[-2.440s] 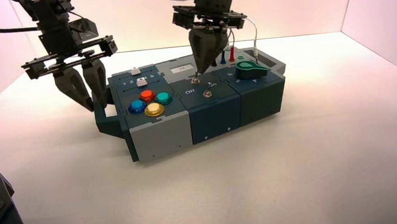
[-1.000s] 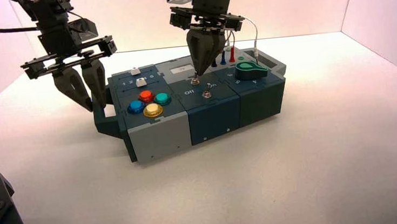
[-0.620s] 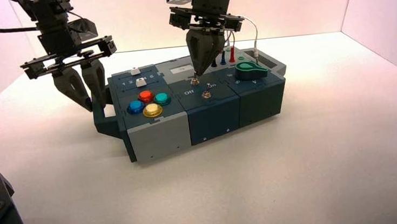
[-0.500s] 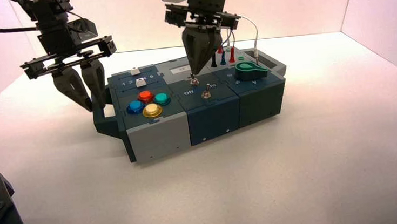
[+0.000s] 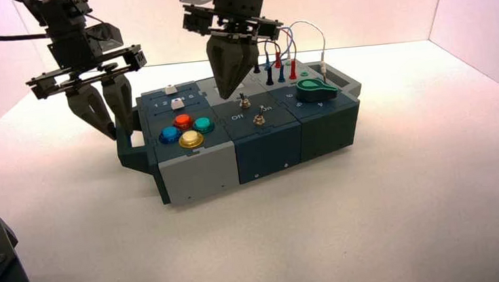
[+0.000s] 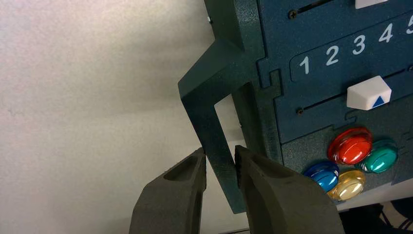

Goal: Flip the top switch off with the right gripper.

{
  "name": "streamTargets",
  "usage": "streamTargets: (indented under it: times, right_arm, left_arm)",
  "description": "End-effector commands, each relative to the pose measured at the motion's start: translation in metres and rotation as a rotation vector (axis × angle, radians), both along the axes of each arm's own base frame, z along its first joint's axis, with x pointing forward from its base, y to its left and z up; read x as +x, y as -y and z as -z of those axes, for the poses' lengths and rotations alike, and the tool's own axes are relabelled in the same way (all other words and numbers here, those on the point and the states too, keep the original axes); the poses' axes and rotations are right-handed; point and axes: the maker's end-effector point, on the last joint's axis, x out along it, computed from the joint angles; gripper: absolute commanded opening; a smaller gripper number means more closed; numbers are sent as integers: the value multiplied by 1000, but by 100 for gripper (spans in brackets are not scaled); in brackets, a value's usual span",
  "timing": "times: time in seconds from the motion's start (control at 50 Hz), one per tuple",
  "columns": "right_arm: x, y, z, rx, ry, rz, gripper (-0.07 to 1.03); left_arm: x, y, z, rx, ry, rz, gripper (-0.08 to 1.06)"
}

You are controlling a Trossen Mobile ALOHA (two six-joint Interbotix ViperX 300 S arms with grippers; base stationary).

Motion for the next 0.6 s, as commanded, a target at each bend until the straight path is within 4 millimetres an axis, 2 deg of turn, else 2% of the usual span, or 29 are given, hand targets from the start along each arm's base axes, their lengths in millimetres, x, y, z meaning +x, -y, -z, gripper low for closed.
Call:
streamTargets:
  times: [0.02,0.26,0.6]
  right_arm:
    - [8,-10,-32,55,64,-3,-2]
    - [15,-14,-39,69,83,-2,-2]
    - [20,-18,-42,76,90,6,-2]
  left_arm:
    - [7,0,-1,1,23,18,-3]
    - [9,-1,4,2,21,25,-3]
    - [12,1,1,-6,31,16,-3]
